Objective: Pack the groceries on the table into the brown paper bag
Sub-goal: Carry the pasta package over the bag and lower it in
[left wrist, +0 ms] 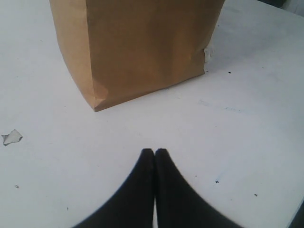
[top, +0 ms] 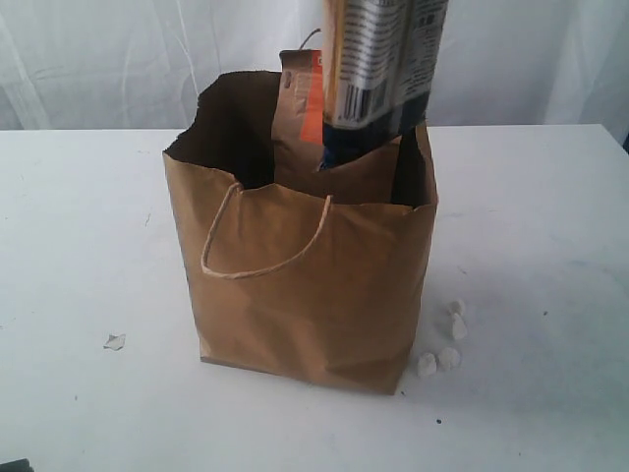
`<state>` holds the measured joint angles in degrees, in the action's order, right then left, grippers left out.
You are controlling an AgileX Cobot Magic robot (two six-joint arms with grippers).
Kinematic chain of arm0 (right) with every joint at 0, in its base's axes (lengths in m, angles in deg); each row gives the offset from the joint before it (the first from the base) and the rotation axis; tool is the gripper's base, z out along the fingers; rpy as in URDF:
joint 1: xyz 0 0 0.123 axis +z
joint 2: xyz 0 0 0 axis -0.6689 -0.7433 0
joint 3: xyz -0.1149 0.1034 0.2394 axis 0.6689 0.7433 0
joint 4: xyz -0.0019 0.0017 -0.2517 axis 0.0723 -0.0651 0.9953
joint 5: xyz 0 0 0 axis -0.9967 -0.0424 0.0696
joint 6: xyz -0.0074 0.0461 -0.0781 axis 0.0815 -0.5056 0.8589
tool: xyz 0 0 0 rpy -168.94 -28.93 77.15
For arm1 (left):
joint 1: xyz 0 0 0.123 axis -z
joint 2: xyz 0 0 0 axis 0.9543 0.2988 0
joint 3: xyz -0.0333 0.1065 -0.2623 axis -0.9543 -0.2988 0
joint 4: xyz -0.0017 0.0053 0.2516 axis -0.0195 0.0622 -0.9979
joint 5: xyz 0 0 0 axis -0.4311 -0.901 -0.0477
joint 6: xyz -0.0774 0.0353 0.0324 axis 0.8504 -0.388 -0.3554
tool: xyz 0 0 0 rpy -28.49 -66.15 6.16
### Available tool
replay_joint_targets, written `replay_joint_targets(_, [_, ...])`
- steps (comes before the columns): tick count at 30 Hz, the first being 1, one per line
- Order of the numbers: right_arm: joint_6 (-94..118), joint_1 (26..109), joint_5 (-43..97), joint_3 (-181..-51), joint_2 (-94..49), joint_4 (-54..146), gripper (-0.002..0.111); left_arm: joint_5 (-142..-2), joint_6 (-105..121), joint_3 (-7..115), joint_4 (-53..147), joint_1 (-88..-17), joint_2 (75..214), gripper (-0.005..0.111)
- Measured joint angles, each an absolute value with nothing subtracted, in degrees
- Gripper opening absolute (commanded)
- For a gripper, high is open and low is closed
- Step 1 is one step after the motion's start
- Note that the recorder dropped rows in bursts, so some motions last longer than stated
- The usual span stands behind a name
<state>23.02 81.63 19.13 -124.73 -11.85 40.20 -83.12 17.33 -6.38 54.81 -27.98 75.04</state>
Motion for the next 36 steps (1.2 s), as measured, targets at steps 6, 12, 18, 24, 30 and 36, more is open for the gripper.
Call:
replay_joint_targets(6, [23.0, 83.0, 20.2, -124.7, -15.0, 40.2, 0.000, -83.1, 17.3, -6.4, 54.8, -28.0, 75.0, 0.000])
replay_joint_targets(12, [22.0, 83.1, 23.5, -124.7, -17.9, 40.2, 0.000, -83.1, 17.3, -6.4, 54.8, -28.0, 75.0, 0.000])
replay_joint_targets(18, [20.4, 83.1, 23.9, -124.7, -19.8, 40.2, 0.000, -83.1, 17.3, -6.4, 54.8, -28.0, 75.0, 0.000])
replay_joint_targets(24, [20.3, 83.1, 21.9, -124.7, -21.6, 40.0, 0.000, -83.1, 17.3, -6.4, 54.8, -28.0, 75.0, 0.000])
replay_joint_targets(30, [21.6, 83.1, 18.6, -124.7, -21.7, 40.0, 0.000, -83.1, 17.3, -6.4, 54.8, -28.0, 75.0, 0.000])
replay_joint_targets(36, [26.2, 83.1, 12.6, -124.7, -22.0, 40.1, 0.000, -83.1, 17.3, -6.4, 54.8, -28.0, 75.0, 0.000])
